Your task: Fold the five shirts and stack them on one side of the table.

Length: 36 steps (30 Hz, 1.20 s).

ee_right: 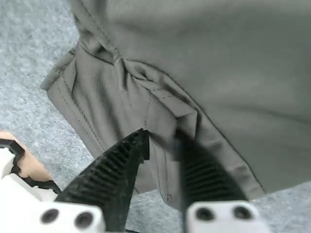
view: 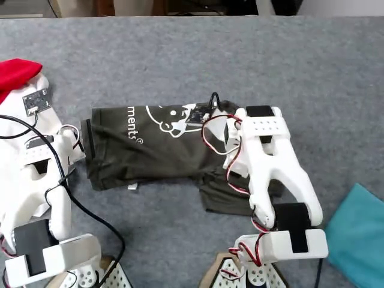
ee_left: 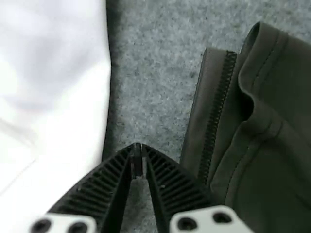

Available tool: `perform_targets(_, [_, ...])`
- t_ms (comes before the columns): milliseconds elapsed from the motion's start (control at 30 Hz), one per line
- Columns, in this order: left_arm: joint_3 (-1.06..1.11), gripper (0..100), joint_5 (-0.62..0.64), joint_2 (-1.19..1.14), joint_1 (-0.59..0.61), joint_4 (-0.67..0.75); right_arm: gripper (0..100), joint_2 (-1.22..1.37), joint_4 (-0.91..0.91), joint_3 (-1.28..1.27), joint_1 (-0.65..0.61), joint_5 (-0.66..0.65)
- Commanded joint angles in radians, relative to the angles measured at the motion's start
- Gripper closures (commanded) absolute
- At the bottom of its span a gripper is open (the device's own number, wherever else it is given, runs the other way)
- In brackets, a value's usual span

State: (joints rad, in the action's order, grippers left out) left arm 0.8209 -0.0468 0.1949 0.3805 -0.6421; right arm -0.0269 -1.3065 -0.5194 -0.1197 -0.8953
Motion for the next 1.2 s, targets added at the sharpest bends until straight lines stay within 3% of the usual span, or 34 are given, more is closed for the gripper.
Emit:
perform_targets(0, [-0.003,98,0.005,0.024,0.005,0.014,98.7,-0.061,-0.006,0.001,-0.004,0.018])
perform_targets(267, [-0.003,98,0.005,0.024,0.005,0.014,99.3,-0.286,-0.135,-0.058,-0.073,0.020])
perform_targets(467, [-0.003,98,0.005,0.024,0.005,0.014,99.3,-0.409,-0.101,-0.271,-0.202,0.095])
perform_targets(667, [-0.003,98,0.005,0.024,0.005,0.014,98.9,-0.481,-0.064,-0.440,-0.225,0.110])
perform_targets(900, [-0.003,98,0.005,0.024,0.005,0.014,79.6,-0.538,-0.150,-0.401,-0.226,0.068])
perform_targets(1067, [-0.003,98,0.005,0.024,0.005,0.014,91.5,-0.587,-0.281,-0.203,-0.222,0.046])
perform_targets(1167, [-0.003,98,0.005,0.024,0.005,0.014,98.4,-0.572,-0.255,-0.171,-0.222,0.054])
